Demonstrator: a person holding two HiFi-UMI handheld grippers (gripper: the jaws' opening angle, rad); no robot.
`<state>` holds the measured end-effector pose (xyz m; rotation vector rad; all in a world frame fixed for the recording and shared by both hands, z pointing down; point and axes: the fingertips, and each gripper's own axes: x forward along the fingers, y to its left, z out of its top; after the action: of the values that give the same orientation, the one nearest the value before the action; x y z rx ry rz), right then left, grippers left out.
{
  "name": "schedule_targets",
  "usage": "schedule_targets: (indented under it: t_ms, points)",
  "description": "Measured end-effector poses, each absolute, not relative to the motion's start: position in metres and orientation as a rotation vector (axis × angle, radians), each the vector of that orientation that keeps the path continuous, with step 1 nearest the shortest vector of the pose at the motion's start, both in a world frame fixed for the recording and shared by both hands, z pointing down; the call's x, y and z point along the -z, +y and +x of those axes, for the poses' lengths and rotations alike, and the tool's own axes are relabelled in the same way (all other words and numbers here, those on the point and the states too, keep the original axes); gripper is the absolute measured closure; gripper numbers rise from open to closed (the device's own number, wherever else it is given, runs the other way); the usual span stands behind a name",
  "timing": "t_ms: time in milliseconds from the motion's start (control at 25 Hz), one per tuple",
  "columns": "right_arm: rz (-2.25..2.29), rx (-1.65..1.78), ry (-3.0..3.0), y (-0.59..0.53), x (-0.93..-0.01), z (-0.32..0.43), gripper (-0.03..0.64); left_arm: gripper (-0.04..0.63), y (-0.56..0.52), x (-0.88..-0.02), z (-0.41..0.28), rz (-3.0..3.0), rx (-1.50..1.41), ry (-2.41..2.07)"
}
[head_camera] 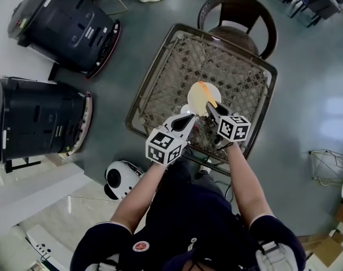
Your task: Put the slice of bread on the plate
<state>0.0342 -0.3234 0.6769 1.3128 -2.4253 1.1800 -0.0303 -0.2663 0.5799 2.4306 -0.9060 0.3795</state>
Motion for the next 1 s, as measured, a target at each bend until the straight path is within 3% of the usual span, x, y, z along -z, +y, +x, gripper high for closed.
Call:
schedule_targets:
  t_ms: [1000]
  points:
    - [1.515,-1.272,-2.152,-0.343,-0.723,0.08,0.497,0.589,-0.265,-0.59,-0.019,2.41,-0.433,-0.847]
